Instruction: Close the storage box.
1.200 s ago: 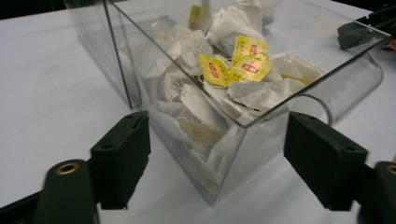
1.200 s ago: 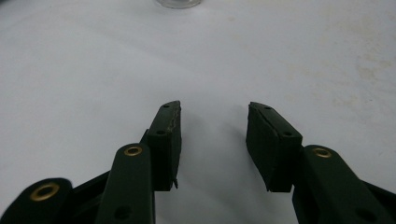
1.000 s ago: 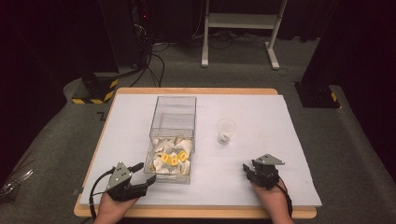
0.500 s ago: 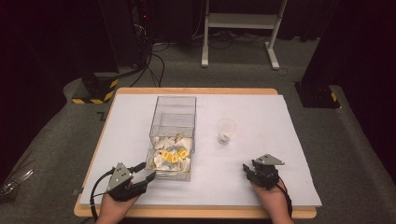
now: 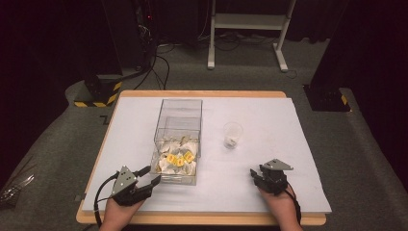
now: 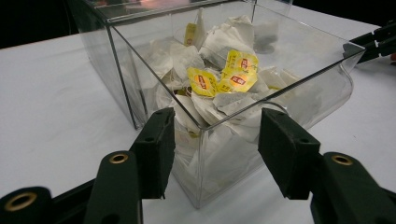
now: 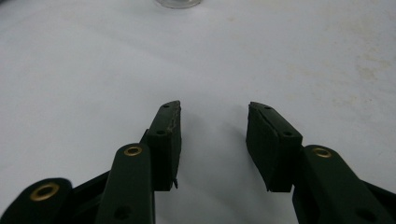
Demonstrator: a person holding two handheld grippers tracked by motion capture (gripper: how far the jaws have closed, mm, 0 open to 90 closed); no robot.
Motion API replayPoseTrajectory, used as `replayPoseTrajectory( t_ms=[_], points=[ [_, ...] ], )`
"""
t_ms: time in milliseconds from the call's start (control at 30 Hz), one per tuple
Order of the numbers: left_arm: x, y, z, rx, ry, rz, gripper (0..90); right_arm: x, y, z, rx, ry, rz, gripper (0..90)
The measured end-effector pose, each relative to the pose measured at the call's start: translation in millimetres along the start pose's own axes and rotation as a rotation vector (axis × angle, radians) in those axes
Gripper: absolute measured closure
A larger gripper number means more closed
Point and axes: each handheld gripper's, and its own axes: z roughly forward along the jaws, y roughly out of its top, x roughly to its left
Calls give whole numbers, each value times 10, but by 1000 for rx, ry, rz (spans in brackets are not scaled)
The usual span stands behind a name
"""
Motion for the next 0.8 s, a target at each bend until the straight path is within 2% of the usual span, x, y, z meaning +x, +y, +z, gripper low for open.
replayPoseTrajectory(
  t_ms=[800],
  points=[
    [76,61,131,-16,20,-24,470,5,-4,0,-3,-4,-2,553]
  ],
)
